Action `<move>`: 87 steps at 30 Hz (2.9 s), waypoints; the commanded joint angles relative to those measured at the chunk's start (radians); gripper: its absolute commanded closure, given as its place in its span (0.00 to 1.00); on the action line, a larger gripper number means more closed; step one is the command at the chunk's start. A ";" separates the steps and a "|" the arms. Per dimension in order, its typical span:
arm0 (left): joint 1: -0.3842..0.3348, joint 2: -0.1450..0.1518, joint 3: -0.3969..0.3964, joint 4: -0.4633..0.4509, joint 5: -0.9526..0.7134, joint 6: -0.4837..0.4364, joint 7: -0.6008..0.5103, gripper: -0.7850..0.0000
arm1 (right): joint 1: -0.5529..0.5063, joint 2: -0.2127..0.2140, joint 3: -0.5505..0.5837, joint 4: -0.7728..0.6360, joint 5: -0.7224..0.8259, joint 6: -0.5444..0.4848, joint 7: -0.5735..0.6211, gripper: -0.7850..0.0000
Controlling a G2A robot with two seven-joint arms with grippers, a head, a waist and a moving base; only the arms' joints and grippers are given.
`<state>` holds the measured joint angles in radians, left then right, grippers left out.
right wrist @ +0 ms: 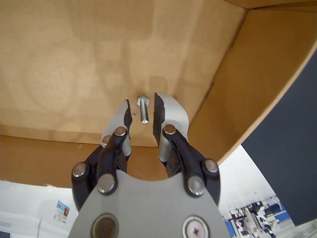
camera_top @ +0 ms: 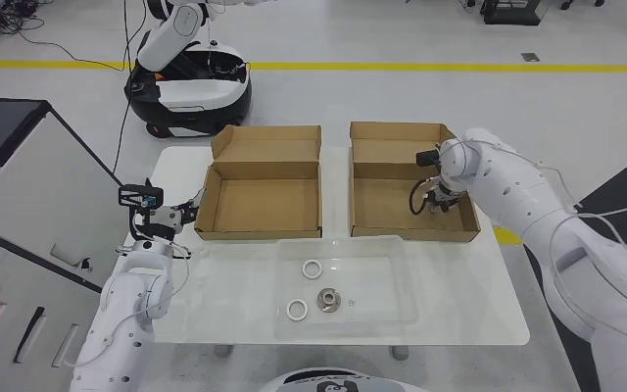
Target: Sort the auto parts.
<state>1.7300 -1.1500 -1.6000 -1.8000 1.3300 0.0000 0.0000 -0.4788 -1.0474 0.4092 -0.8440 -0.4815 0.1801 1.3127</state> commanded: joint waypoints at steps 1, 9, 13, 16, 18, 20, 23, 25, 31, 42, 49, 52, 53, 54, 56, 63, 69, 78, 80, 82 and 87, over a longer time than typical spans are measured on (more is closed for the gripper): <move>0.000 0.000 0.000 0.000 0.000 0.000 0.000 0.00 | -0.002 -0.001 0.004 0.001 -0.005 -0.001 0.002 0.46; 0.000 0.000 0.000 0.000 0.000 0.000 0.000 0.00 | 0.012 0.012 0.035 -0.040 -0.052 -0.020 0.028 0.00; 0.000 0.000 0.000 0.000 0.000 0.000 0.000 0.00 | 0.024 0.035 0.064 -0.105 -0.089 -0.050 0.065 0.00; 0.000 0.000 0.000 0.000 0.000 0.000 0.000 0.00 | 0.030 0.061 0.097 -0.180 -0.119 -0.076 0.103 0.00; 0.000 0.000 0.000 0.000 0.000 0.000 0.000 0.00 | 0.030 0.081 0.123 -0.249 -0.139 -0.094 0.139 0.00; 0.000 0.000 0.000 0.000 0.000 0.000 0.000 0.00 | 0.024 0.103 0.156 -0.337 -0.148 -0.119 0.172 0.00; 0.000 0.000 0.000 0.000 0.000 0.000 0.000 0.00 | 0.003 0.138 0.216 -0.476 -0.144 -0.146 0.223 0.00; 0.000 0.000 0.000 0.000 0.000 0.000 0.000 0.00 | -0.018 0.162 0.249 -0.560 -0.132 -0.157 0.223 0.00; 0.000 0.000 0.000 0.000 0.000 0.000 0.000 0.00 | -0.048 0.234 0.295 -0.773 -0.054 -0.183 0.223 0.00; 0.000 0.000 0.000 0.000 0.000 0.000 0.000 0.00 | 0.026 0.318 0.220 -1.077 0.165 -0.187 0.223 0.00; 0.000 0.000 0.000 0.000 0.000 0.000 0.000 0.00 | 0.081 0.321 0.125 -1.156 0.251 -0.168 0.223 0.00; 0.000 0.000 0.000 0.000 0.000 0.000 0.000 0.00 | 0.096 0.312 0.089 -1.182 0.265 -0.151 0.223 0.00; 0.000 0.000 0.000 0.000 0.000 0.000 0.000 0.00 | 0.098 0.308 0.079 -1.190 0.271 -0.144 0.223 0.00; 0.000 0.000 0.000 0.000 0.000 0.000 0.000 0.00 | 0.099 0.303 0.067 -1.198 0.271 -0.141 0.223 0.00; 0.000 0.000 0.000 0.000 0.000 0.000 0.000 0.00 | 0.097 0.292 0.047 -1.212 0.279 -0.131 0.223 0.00; 0.000 0.000 0.000 0.000 0.000 0.000 0.000 0.00 | 0.074 0.252 -0.015 -1.215 0.276 -0.091 0.204 0.07; 0.000 0.000 0.000 0.000 0.000 0.000 0.000 0.00 | 0.046 0.224 -0.054 -1.205 0.264 -0.066 0.178 0.22; 0.000 0.000 0.000 0.000 0.000 0.000 0.000 0.00 | -0.007 0.197 -0.093 -1.191 0.229 -0.034 0.140 0.35; 0.000 0.000 0.000 0.000 0.000 0.000 0.000 0.00 | -0.021 0.193 -0.105 -1.183 0.211 -0.033 0.137 0.38; 0.000 0.000 0.000 0.000 0.000 0.000 0.000 0.00 | -0.036 0.188 -0.117 -1.174 0.191 -0.031 0.130 0.40; 0.000 0.000 0.000 0.000 0.000 0.000 0.000 0.00 | -0.067 0.177 -0.139 -1.152 0.150 -0.028 0.119 0.41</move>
<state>1.7300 -1.1500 -1.6000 -1.8000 1.3300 0.0000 0.0000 -0.5417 -0.8689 0.2731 -1.9996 -0.3244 0.1512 1.4326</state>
